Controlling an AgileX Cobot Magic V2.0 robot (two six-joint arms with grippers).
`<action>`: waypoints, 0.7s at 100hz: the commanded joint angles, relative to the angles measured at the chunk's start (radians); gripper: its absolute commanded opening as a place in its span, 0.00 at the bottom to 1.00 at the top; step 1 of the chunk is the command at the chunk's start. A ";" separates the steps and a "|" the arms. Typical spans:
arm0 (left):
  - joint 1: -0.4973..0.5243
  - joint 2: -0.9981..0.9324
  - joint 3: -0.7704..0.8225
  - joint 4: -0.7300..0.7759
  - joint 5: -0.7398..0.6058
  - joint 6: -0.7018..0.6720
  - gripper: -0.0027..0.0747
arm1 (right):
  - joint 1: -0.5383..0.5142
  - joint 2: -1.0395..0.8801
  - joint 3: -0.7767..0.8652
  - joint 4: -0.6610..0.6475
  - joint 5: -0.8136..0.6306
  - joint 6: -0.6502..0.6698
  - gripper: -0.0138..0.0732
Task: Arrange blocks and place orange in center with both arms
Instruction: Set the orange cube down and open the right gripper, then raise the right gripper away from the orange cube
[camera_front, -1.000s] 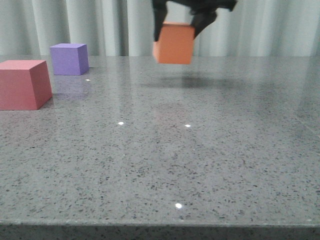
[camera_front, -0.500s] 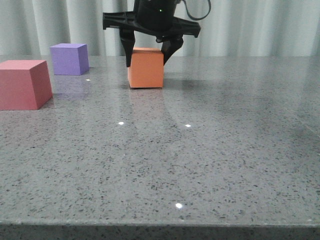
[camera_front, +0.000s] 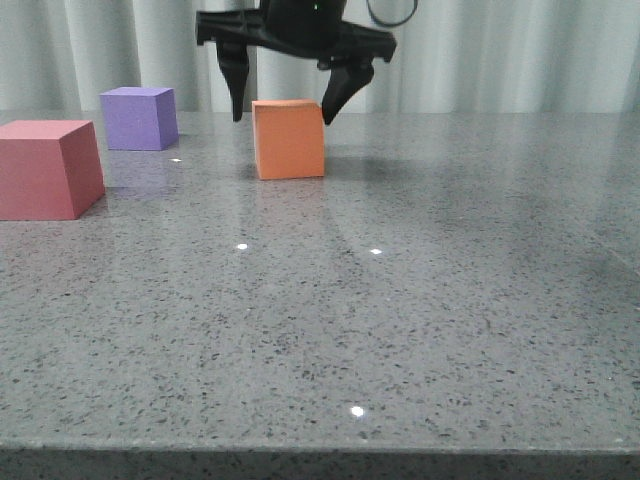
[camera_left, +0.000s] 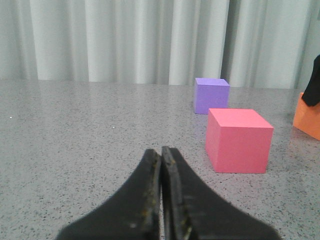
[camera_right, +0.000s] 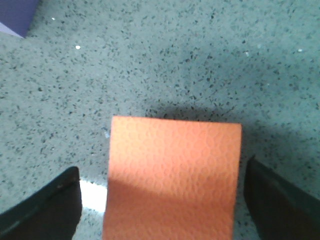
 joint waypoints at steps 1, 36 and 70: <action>0.003 -0.037 0.043 -0.008 -0.071 -0.007 0.01 | -0.021 -0.118 -0.039 -0.013 -0.012 -0.038 0.90; 0.003 -0.037 0.043 -0.008 -0.071 -0.007 0.01 | -0.181 -0.265 -0.041 0.017 0.185 -0.242 0.90; 0.003 -0.037 0.043 -0.008 -0.071 -0.007 0.01 | -0.302 -0.411 0.069 0.014 0.211 -0.318 0.90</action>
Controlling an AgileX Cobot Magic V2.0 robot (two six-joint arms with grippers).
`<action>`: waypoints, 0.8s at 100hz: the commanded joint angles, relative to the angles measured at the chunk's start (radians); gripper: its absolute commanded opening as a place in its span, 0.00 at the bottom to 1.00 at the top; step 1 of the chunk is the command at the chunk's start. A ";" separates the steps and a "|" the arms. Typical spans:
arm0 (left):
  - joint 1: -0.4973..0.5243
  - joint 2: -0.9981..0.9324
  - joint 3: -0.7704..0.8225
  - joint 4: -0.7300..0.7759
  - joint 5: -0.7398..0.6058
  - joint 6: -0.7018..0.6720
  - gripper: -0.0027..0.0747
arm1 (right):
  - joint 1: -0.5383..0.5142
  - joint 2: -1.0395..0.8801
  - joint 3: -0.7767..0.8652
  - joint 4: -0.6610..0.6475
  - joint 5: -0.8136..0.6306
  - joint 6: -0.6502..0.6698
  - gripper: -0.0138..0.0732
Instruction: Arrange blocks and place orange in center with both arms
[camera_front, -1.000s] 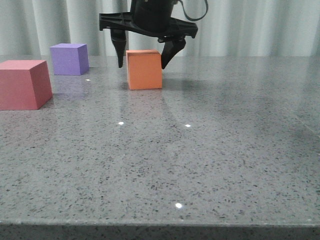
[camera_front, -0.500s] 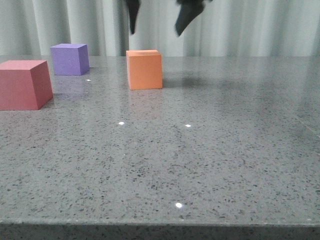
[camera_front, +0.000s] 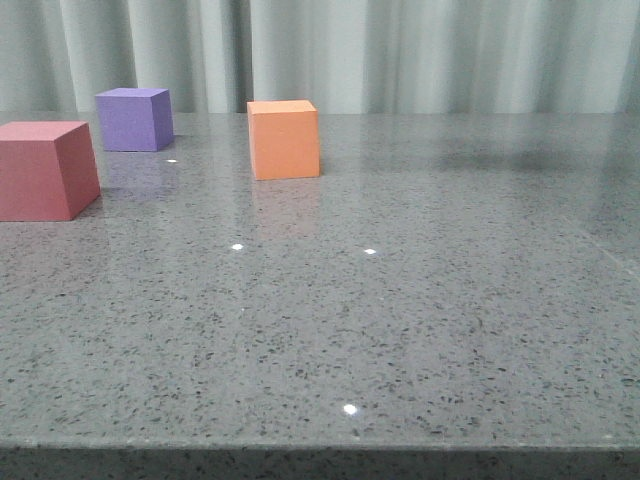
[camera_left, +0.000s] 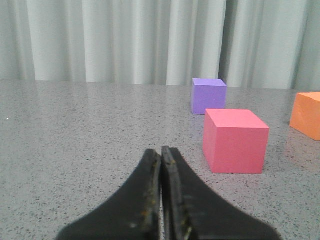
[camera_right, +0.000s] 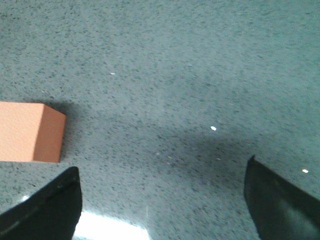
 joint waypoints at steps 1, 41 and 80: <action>0.003 -0.037 0.043 -0.008 -0.071 -0.007 0.01 | -0.032 -0.121 0.060 -0.009 -0.013 -0.019 0.90; 0.003 -0.037 0.043 -0.008 -0.071 -0.007 0.01 | -0.256 -0.590 0.793 -0.014 -0.350 -0.019 0.90; 0.003 -0.037 0.043 -0.008 -0.071 -0.007 0.01 | -0.332 -1.084 1.321 -0.003 -0.610 -0.019 0.90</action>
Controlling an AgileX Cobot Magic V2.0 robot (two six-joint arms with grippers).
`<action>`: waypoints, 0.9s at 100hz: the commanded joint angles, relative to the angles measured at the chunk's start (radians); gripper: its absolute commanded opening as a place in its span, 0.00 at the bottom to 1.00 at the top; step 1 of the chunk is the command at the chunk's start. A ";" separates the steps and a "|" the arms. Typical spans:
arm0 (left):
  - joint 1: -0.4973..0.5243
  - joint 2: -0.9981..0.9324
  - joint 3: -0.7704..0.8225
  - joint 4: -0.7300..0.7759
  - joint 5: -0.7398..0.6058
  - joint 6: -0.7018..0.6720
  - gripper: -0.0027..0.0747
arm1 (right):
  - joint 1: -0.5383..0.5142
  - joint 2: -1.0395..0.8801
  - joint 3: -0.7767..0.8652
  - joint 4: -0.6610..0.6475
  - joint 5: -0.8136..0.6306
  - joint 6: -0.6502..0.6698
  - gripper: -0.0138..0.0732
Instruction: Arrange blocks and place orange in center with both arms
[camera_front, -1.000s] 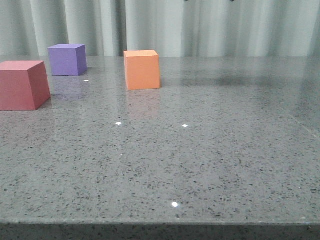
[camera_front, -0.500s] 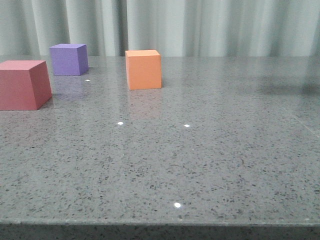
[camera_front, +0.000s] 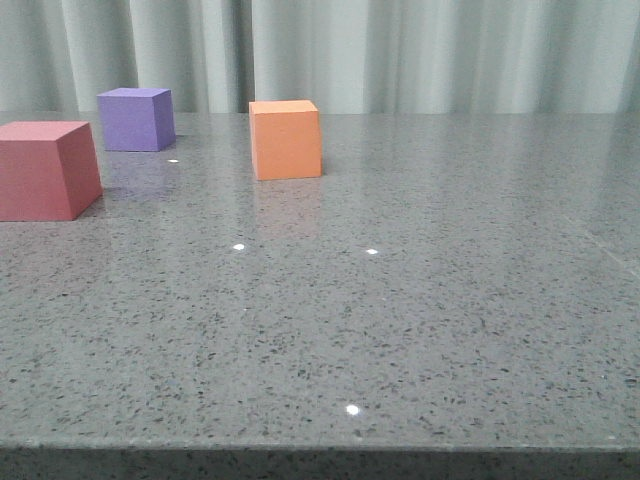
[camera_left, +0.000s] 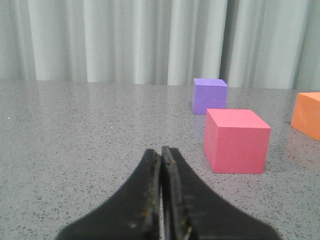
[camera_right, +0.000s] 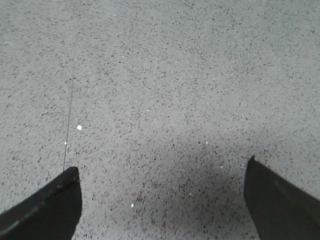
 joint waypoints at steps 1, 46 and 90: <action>0.003 -0.037 0.043 -0.008 -0.071 -0.007 0.01 | -0.007 -0.111 0.080 -0.002 -0.147 -0.011 0.90; 0.003 -0.037 0.043 -0.008 -0.071 -0.007 0.01 | -0.007 -0.451 0.485 0.005 -0.572 -0.011 0.90; 0.003 -0.037 0.043 -0.008 -0.071 -0.007 0.01 | -0.007 -0.451 0.534 0.005 -0.668 -0.011 0.45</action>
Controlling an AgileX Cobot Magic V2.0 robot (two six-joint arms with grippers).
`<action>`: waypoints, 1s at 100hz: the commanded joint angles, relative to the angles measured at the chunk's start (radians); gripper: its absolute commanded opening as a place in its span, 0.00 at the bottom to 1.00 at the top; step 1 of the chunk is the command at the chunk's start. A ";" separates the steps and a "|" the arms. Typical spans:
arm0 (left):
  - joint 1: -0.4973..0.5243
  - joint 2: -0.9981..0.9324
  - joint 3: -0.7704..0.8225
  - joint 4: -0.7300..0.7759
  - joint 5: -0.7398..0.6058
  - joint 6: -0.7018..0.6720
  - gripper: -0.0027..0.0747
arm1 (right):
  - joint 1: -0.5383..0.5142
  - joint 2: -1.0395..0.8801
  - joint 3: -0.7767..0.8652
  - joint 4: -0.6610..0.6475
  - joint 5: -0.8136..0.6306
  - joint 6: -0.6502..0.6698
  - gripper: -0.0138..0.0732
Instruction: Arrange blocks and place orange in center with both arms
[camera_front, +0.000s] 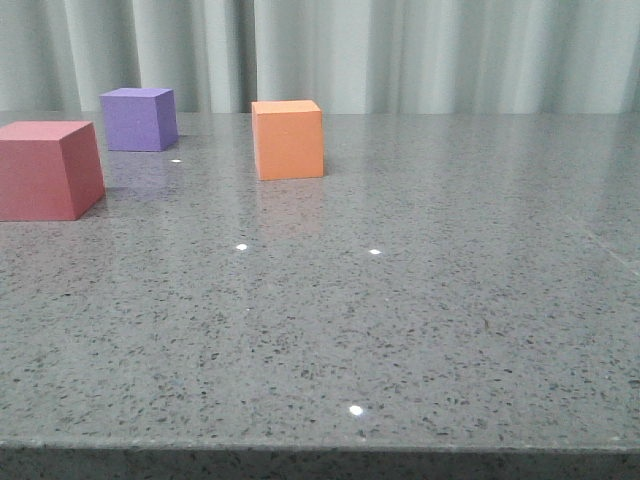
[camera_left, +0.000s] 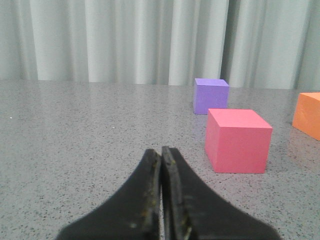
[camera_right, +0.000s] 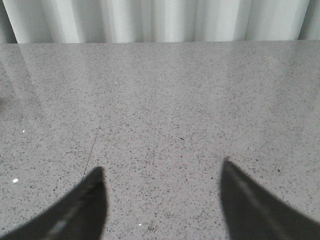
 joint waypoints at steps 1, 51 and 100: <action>0.003 -0.037 0.043 -0.008 -0.071 -0.007 0.01 | -0.007 0.000 -0.025 -0.004 -0.091 -0.009 0.43; 0.003 -0.037 0.043 0.056 -0.071 -0.007 0.01 | -0.007 0.000 -0.025 -0.003 -0.091 -0.009 0.08; 0.003 -0.037 0.033 0.040 -0.152 -0.007 0.01 | -0.007 0.000 -0.025 -0.003 -0.091 -0.009 0.08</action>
